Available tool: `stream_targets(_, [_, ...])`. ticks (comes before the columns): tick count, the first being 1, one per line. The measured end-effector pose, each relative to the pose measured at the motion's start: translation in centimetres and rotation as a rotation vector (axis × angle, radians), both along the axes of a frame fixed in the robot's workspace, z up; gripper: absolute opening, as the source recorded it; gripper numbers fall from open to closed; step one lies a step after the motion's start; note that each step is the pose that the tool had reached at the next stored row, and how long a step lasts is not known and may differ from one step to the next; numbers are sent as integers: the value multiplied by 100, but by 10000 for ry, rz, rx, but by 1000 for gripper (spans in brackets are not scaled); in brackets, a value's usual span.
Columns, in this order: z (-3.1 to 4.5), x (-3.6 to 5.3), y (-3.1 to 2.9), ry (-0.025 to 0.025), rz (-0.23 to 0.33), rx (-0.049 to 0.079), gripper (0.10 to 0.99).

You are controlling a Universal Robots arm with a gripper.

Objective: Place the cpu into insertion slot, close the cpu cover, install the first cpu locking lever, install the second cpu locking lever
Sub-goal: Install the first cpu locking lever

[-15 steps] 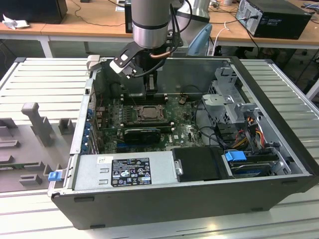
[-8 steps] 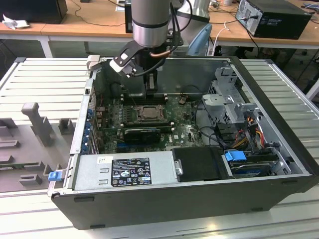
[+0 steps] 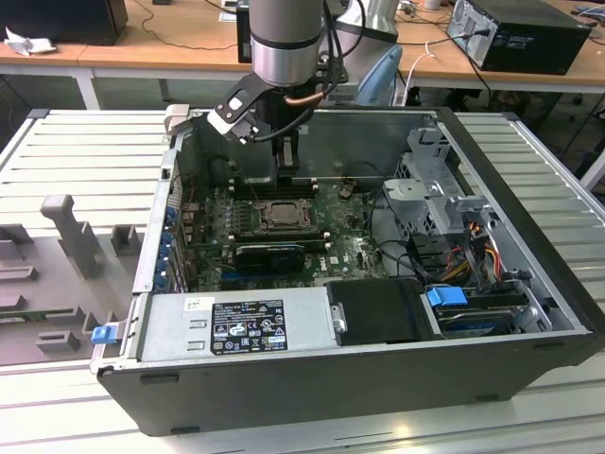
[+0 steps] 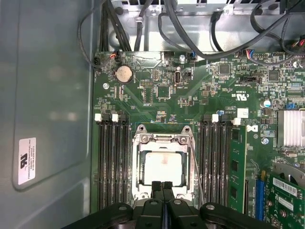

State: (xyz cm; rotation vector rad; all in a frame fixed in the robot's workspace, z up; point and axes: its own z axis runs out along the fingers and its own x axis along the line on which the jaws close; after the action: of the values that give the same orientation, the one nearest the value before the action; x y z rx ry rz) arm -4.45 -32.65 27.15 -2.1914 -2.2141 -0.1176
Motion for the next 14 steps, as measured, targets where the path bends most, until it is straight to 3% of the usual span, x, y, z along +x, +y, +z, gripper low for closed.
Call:
stream_targets(9, [248, 0, 0, 0, 0, 0, 106])
stream_targets(14, [328, 0, 0, 0, 0, 1, 106])
